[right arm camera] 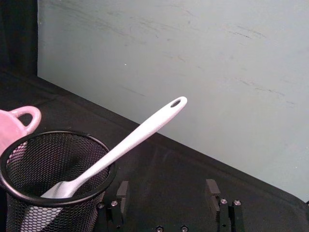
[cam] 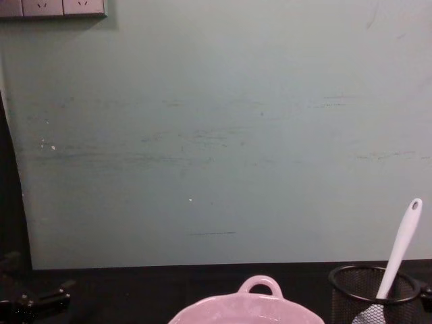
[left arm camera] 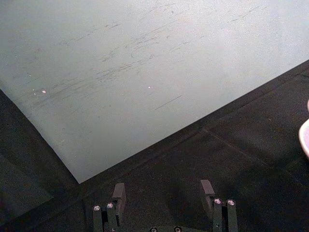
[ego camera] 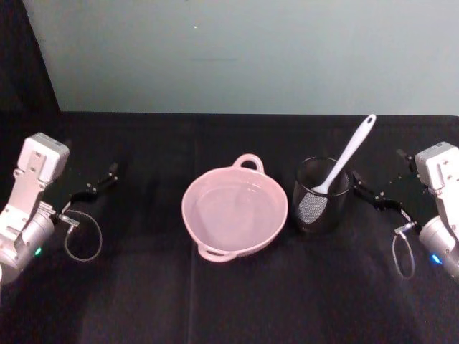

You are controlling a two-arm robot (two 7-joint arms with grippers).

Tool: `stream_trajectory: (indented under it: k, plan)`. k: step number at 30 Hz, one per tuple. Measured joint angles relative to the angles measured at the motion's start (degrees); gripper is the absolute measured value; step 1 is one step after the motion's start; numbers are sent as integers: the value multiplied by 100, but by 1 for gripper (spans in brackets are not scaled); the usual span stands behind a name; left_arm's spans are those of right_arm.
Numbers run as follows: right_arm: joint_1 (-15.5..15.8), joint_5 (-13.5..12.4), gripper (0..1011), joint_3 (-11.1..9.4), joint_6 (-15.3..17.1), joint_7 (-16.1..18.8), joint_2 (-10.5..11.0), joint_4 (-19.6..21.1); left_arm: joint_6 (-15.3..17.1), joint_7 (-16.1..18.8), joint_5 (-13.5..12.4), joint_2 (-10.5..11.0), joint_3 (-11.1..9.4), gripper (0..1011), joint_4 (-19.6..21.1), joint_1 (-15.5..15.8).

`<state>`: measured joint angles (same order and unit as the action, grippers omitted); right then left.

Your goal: Use the one hand to pick up the spoon and stir the clear water in the bowl.

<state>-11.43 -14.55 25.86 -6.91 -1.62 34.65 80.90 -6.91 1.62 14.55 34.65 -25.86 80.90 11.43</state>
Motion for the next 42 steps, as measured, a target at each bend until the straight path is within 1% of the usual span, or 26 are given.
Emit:
stream_trajectory:
  k: [33, 34, 38, 42]
  plan:
    - [0, 0, 1002, 0, 0, 0, 0, 0, 0, 0, 0, 0, 0, 1011, 0, 0]
    - [28, 2, 1003, -23, 0, -12, 5, 28, 0, 0, 0, 0, 0, 1011, 0, 0]
    - [321, 57, 1002, -186, -8, -170, 103, 290, 0, 0, 0, 0, 0, 1011, 0, 0]
    - [664, 70, 1003, -413, -19, -321, 224, 601, 0, 0, 0, 0, 0, 1011, 0, 0]
